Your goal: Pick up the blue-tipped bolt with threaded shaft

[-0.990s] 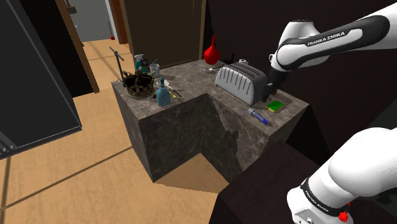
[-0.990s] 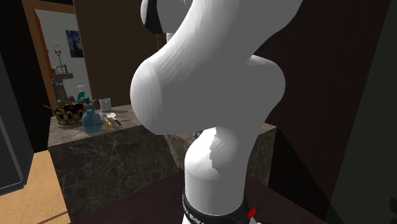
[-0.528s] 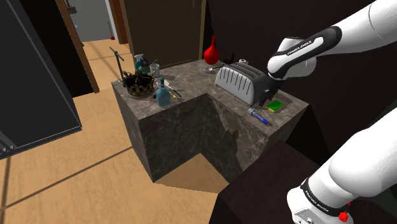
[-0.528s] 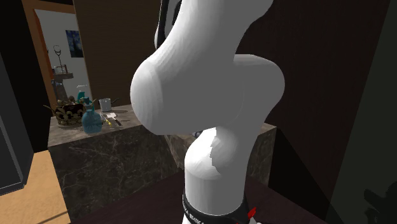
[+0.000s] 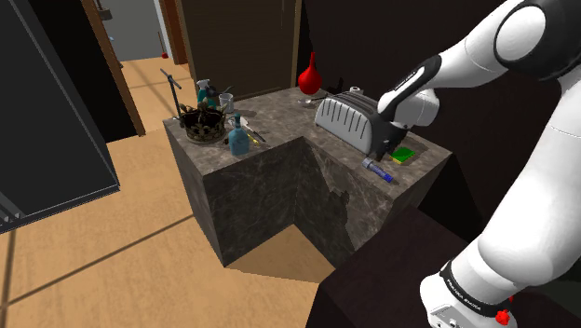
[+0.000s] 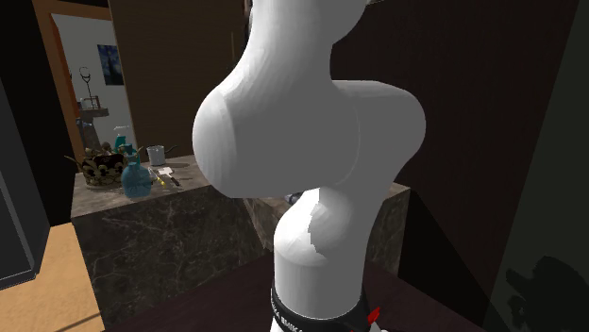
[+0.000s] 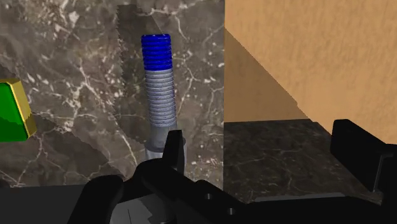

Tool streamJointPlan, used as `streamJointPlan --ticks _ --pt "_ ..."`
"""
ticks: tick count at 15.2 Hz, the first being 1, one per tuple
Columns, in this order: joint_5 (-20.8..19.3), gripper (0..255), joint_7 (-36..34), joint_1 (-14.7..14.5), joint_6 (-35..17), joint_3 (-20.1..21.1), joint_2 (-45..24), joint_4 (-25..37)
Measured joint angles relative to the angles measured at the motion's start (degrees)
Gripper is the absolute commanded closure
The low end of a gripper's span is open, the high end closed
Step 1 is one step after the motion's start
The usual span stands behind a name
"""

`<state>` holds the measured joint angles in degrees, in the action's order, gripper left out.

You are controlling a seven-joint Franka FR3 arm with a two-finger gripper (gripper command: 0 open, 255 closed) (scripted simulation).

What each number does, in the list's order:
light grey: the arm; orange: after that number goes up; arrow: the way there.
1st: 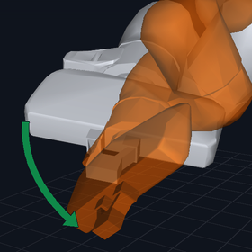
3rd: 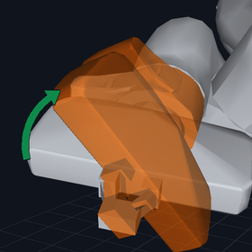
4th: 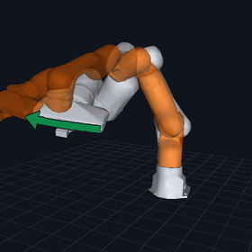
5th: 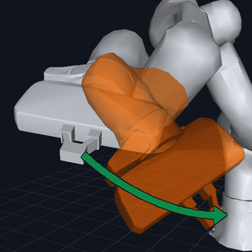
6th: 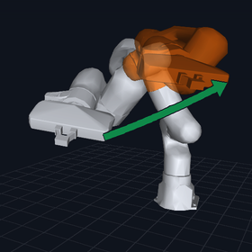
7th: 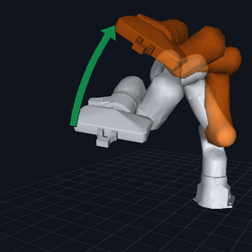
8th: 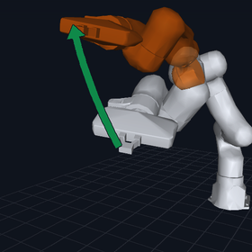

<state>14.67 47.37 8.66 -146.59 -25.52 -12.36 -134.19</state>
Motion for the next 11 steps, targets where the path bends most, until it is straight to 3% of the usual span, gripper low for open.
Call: streamJointPlan --ticks 5,8,11 --pt "9.8 0 8.7 6.4 -1.5 4.3 -12.3 8.9" --pt "13.4 0 11.9 10.2 -1.5 6.8 -19.0 14.9" --pt "14.9 0 13.4 12.2 -1.7 8.1 -22.6 18.0"
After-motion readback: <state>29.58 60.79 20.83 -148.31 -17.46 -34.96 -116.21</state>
